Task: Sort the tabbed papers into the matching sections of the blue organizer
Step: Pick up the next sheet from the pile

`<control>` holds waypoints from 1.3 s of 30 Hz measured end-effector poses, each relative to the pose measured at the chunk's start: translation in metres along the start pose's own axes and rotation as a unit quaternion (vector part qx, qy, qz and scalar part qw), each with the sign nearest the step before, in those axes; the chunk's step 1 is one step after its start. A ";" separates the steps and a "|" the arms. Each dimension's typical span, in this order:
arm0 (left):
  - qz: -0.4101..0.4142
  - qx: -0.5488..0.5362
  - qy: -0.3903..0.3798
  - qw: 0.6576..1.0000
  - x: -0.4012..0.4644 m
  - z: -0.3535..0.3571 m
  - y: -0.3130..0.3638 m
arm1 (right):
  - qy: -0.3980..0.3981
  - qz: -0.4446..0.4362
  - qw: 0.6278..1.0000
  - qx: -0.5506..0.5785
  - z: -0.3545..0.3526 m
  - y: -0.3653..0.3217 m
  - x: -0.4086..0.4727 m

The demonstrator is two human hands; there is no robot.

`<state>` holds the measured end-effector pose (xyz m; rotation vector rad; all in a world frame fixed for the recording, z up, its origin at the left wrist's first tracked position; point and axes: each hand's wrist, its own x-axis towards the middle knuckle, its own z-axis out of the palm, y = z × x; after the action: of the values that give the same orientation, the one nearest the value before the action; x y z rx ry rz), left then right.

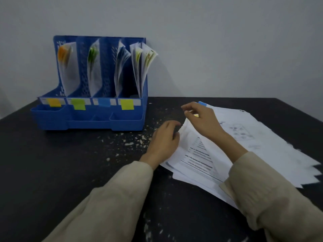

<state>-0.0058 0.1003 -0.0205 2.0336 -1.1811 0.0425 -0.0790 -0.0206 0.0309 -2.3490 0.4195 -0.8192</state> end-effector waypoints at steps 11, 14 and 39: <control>0.108 0.065 -0.148 0.981 0.005 0.036 0.019 | 0.008 0.223 0.943 -0.248 -0.063 0.092 -0.016; 0.095 0.056 -0.180 0.978 0.002 0.038 0.017 | 0.009 0.337 0.890 -0.306 -0.083 0.110 -0.024; 0.041 -0.131 -0.079 0.987 0.003 0.035 0.016 | 0.359 0.087 0.870 -0.325 -0.082 0.122 -0.025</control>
<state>-0.0272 0.0716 -0.0347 1.7827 -1.2955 -0.2266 -0.1626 -0.1380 -0.0071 -2.4278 1.3818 -1.6588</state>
